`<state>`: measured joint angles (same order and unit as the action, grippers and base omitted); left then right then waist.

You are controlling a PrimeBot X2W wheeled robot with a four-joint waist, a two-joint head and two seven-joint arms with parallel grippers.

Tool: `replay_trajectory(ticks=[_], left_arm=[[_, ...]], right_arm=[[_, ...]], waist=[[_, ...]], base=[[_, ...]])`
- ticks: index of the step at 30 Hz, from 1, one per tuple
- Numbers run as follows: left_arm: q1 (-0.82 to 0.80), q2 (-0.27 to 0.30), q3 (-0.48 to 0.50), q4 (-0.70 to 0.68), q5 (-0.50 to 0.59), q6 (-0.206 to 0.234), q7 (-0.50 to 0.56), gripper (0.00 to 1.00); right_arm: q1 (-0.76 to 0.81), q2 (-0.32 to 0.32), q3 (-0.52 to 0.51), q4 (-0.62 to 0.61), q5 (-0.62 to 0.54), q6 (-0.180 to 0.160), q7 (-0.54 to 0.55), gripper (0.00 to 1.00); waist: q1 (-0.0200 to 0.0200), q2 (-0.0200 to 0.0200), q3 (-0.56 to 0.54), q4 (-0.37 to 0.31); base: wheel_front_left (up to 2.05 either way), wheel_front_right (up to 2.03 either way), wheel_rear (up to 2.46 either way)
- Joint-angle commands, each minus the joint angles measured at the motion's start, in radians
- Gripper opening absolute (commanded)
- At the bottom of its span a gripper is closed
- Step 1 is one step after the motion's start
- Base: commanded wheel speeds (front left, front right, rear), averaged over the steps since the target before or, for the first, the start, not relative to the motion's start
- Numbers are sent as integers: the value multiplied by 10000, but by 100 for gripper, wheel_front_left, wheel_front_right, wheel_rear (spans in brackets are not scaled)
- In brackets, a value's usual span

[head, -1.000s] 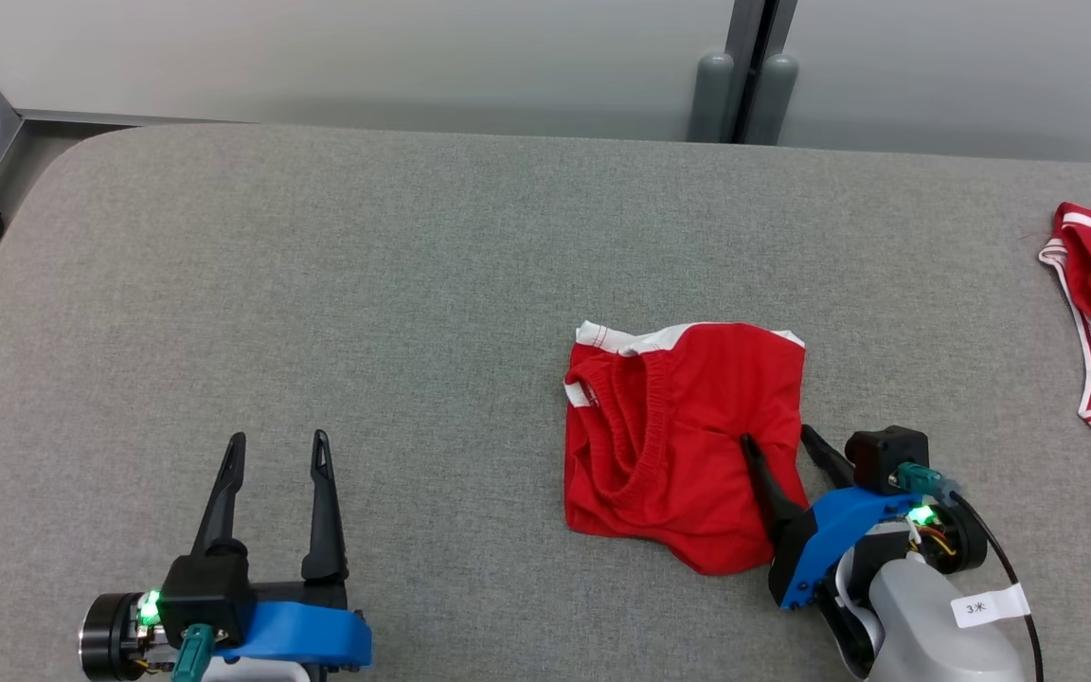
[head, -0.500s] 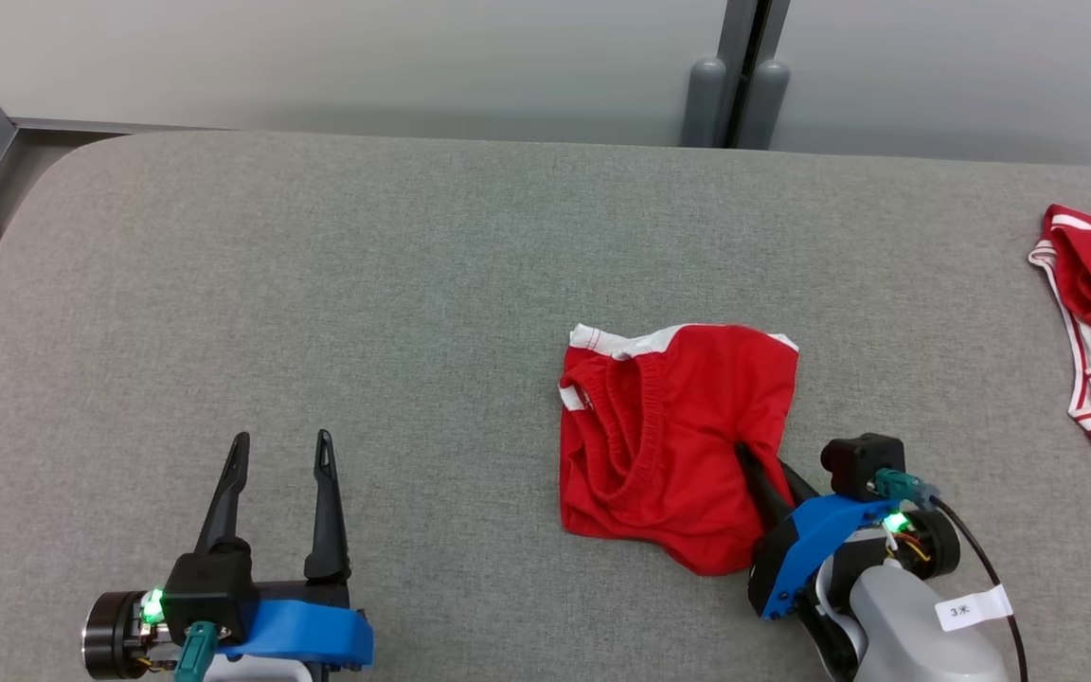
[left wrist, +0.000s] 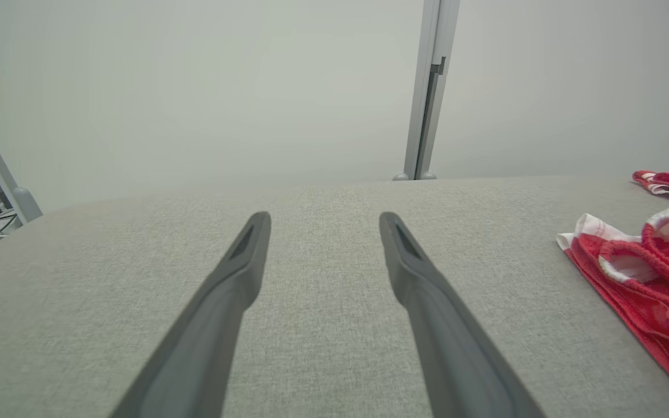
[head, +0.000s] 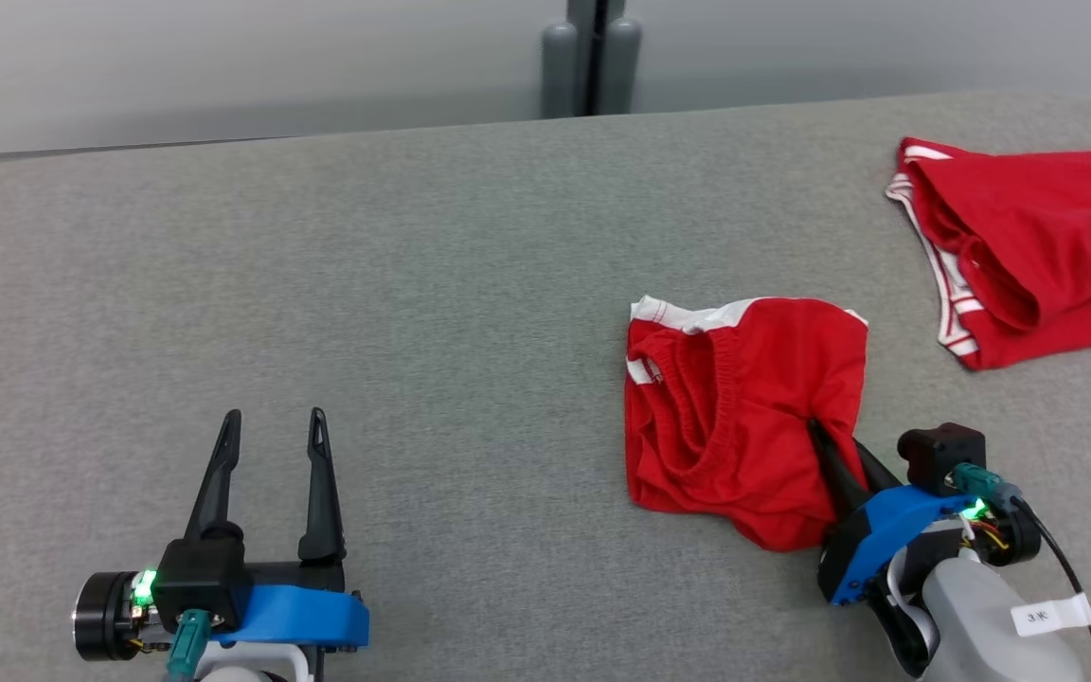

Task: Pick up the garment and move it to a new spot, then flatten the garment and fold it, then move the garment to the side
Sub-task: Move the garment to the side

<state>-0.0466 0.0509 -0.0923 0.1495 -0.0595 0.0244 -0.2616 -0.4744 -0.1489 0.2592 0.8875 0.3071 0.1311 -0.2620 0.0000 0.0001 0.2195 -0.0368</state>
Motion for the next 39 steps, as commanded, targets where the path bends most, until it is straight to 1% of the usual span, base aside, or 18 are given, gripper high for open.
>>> replay_trajectory(ticks=[1,4,9,15,19,24,29,34,39], left_arm=[[-180,-7,10,-34,64,-38,-44,100],[-338,10,41,-73,171,-67,-45,100],[-651,84,79,-117,313,-114,-44,100],[-895,145,118,-159,390,-149,-44,100],[-1056,167,115,-203,435,-162,-44,100],[-1217,168,72,-312,480,-135,-44,100],[-1448,214,11,-492,566,-96,-44,100],[-1700,358,-6,-843,709,-6,-45,100],[-1945,609,-71,-1265,863,38,-44,100]], right_arm=[[162,-170,-98,-75,46,-4,-30,0],[208,-353,-263,-260,81,-4,-28,0],[163,-588,-450,-464,55,-4,-31,0],[-281,-844,-201,-932,-270,-4,-31,0],[-1051,-1202,139,-1334,-710,-4,-32,0],[-2425,-1935,566,-1223,-944,-4,-30,0],[-3827,-2915,1332,-525,-702,-4,-30,0],[-5093,-3904,2008,87,-106,-4,-30,0],[-6052,-4719,2654,641,725,-4,-28,0]], waist=[[0,-1,-32,-276],[0,-1,155,-744],[0,-1,489,-1218],[0,-1,791,-1371],[0,-1,1019,-1307],[0,-1,1427,-1112],[0,-1,2098,-942],[0,-1,2804,-1051],[0,-1,3287,-1276]], base=[[0,0,0],[0,0,0],[0,0,0],[0,0,0],[0,0,0],[0,0,0],[0,0,0],[0,0,0],[0,0,0]])
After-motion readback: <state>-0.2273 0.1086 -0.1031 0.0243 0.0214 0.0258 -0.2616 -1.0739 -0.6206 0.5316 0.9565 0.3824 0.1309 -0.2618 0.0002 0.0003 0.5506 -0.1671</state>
